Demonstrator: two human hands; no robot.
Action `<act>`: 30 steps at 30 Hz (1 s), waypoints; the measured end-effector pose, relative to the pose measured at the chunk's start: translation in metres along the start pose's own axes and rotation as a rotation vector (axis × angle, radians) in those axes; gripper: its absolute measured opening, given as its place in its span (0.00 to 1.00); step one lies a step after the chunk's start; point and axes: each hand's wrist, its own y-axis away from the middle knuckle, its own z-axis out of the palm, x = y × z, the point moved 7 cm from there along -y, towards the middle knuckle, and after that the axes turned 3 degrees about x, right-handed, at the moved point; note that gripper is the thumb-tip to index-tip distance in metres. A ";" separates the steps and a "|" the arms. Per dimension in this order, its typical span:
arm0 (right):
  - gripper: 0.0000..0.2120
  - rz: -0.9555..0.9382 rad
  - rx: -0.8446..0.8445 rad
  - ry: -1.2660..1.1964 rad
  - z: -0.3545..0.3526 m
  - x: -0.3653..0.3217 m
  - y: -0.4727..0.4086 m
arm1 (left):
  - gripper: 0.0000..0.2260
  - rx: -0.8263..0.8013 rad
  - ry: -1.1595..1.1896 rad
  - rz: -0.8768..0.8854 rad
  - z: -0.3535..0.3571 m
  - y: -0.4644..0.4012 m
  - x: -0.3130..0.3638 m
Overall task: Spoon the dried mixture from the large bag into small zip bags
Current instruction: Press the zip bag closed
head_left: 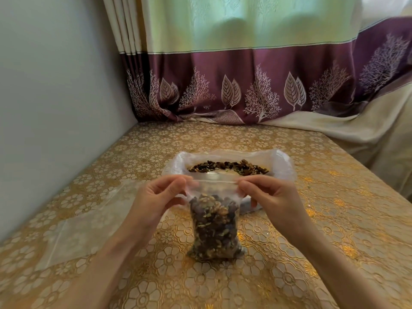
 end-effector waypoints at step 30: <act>0.35 -0.274 0.332 0.566 -0.020 -0.011 -0.001 | 0.10 0.135 -0.541 0.317 0.006 0.006 0.012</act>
